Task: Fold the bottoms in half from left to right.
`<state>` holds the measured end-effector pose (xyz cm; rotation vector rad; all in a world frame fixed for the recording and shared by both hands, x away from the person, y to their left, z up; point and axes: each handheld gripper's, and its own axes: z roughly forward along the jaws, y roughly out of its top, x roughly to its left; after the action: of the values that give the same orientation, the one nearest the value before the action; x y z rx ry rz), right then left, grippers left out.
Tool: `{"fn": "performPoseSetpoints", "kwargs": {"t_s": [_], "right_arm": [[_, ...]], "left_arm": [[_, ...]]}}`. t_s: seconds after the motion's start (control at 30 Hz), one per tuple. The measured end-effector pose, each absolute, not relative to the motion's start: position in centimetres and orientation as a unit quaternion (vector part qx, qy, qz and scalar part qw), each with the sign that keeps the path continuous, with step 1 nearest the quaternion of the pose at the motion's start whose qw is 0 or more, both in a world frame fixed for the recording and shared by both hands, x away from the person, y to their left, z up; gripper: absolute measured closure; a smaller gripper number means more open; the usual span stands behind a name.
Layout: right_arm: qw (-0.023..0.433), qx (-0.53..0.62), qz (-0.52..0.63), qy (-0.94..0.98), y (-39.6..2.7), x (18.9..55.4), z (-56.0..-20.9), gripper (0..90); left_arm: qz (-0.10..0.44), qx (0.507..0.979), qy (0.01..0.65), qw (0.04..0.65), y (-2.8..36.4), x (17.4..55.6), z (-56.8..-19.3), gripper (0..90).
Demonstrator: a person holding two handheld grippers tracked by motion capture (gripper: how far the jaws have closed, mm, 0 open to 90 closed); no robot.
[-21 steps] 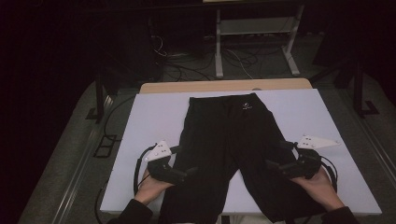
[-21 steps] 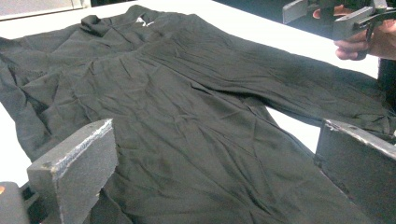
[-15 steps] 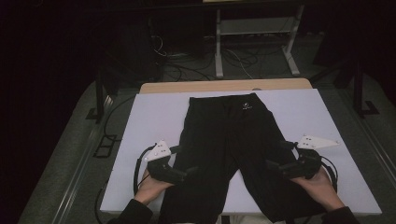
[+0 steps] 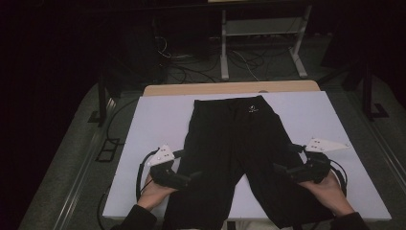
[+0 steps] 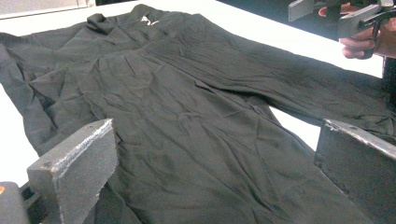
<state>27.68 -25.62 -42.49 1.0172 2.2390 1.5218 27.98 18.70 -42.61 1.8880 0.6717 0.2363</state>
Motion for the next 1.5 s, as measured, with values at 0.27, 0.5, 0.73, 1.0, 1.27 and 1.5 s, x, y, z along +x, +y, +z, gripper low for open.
{"fn": "performPoseSetpoints", "kwargs": {"t_s": [0.27,0.5,0.73,1.0,1.27,1.5], "right_arm": [[0.123,0.347,0.526,0.767,-25.4,27.6,-41.7,0.0],[0.124,0.347,0.522,0.769,-25.1,28.3,-40.5,0.0],[0.122,0.343,0.511,0.778,-24.1,29.2,-39.7,0.0],[0.122,0.337,0.510,0.782,-23.4,30.2,-38.9,0.0],[0.123,0.332,0.511,0.783,-22.7,31.1,-38.2,0.0],[0.119,0.330,0.509,0.786,-22.1,31.8,-37.9,0.0]], "left_arm": [[0.100,0.793,0.283,0.530,18.7,28.0,-42.7,0.0],[0.100,0.794,0.288,0.526,18.7,28.0,-42.7,0.0],[0.098,0.796,0.287,0.523,18.5,27.9,-42.8,0.0],[0.099,0.794,0.289,0.525,18.6,27.9,-42.8,0.0],[0.098,0.795,0.289,0.524,18.6,27.9,-42.8,0.0],[0.097,0.795,0.289,0.524,18.6,27.9,-42.8,0.0]]}}
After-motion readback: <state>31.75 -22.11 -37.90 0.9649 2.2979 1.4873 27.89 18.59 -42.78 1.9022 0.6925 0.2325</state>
